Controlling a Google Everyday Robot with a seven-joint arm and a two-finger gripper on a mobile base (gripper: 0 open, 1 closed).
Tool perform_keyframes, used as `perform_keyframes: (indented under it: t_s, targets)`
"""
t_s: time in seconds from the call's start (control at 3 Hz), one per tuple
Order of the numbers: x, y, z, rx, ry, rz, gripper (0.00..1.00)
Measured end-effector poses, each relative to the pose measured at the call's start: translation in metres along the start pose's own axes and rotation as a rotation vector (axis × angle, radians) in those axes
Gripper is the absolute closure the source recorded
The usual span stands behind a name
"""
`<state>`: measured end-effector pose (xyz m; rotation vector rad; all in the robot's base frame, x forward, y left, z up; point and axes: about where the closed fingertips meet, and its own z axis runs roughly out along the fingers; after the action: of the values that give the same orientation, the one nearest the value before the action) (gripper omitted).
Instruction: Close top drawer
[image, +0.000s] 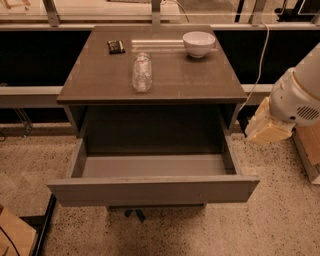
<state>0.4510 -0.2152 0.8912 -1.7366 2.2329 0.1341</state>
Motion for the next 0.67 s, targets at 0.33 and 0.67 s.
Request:
perform_keyframes:
  t_s: [0.33, 0.67]
  targets:
    - [-0.002, -0.001, 0.001, 0.000, 0.008, 0.000, 0.93]
    - [-0.003, 0.005, 0.032, -0.042, 0.012, 0.010, 1.00]
